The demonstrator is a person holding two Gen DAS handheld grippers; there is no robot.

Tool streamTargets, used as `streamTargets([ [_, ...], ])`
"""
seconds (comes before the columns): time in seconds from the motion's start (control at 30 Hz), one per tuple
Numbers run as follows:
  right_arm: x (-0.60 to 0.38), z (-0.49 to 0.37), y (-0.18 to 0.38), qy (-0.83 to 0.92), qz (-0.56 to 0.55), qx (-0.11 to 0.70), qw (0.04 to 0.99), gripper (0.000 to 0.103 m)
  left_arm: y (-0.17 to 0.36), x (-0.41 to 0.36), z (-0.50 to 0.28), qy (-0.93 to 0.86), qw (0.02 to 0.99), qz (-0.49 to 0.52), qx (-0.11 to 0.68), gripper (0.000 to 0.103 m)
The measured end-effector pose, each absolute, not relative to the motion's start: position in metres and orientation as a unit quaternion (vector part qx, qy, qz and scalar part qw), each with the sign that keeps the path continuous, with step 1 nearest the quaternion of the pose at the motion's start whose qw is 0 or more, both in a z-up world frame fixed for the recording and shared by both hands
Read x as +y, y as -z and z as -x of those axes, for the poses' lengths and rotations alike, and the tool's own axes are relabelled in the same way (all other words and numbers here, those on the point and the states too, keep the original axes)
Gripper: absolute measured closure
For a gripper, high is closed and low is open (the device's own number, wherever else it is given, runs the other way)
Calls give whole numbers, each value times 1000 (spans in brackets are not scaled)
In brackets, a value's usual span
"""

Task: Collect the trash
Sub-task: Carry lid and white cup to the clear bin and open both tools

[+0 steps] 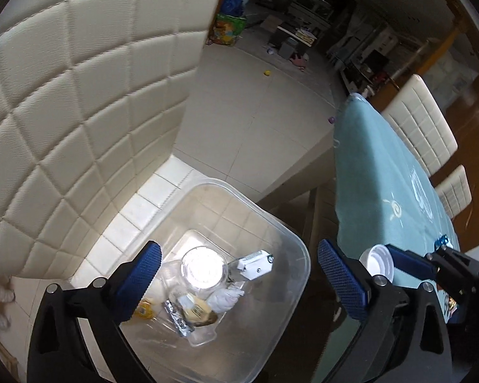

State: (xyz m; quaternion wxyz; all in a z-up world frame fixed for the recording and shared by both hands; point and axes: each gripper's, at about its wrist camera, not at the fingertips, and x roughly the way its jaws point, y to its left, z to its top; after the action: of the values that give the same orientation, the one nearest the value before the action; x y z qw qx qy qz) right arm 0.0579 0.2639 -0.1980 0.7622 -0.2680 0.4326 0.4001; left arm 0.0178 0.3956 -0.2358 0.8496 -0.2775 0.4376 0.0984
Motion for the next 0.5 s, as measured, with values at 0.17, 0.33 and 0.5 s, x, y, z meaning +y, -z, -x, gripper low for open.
streamTargets([
  [0.17, 286, -51, 202, -418, 279, 431, 750, 60, 229, 415, -9, -114, 851, 278, 430, 7],
  [0.33, 293, -47, 195, -419, 277, 414, 759, 31, 227, 426, -2, -121, 851, 285, 423, 7],
  [0.5, 286, -47, 194, -413, 283, 415, 760, 32, 227, 420, -4, -116, 851, 287, 425, 7],
])
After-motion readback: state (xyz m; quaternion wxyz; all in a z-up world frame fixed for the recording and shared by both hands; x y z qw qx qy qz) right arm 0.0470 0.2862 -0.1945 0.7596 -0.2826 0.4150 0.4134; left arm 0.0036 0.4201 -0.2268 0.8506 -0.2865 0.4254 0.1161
